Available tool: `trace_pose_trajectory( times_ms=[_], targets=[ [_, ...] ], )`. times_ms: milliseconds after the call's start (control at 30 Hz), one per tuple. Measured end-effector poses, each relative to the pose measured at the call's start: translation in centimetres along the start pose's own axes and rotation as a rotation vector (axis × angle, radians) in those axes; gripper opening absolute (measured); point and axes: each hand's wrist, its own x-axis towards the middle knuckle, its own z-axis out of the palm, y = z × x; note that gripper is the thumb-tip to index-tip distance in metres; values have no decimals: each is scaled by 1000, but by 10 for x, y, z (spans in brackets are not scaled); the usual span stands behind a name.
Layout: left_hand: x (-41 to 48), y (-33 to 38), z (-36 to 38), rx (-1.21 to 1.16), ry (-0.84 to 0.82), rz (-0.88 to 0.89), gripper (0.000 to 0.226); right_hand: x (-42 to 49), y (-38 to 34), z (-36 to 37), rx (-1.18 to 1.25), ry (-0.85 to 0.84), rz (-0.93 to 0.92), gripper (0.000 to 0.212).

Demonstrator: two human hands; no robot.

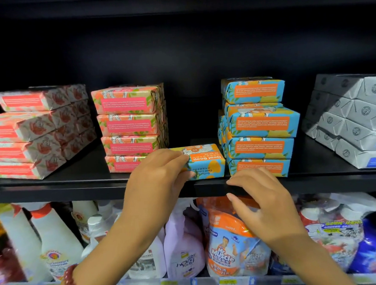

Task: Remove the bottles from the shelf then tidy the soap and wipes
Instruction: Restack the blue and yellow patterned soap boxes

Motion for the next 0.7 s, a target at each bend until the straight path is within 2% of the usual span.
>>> trace_pose_trajectory(
  times_ms=[233, 567, 633, 700],
  targets=[
    [16, 1, 17, 53, -93, 23, 35, -1, 0, 1, 21, 5, 1, 21],
    [31, -4, 36, 120, -198, -50, 27, -2, -1, -2, 51, -50, 1, 20],
    [30, -3, 35, 98, -177, -58, 29, -2, -1, -6, 60, -75, -5, 22],
    [24, -2, 33, 51, -88, -51, 25, 0, -2, -15, 73, -60, -34, 23]
  ],
)
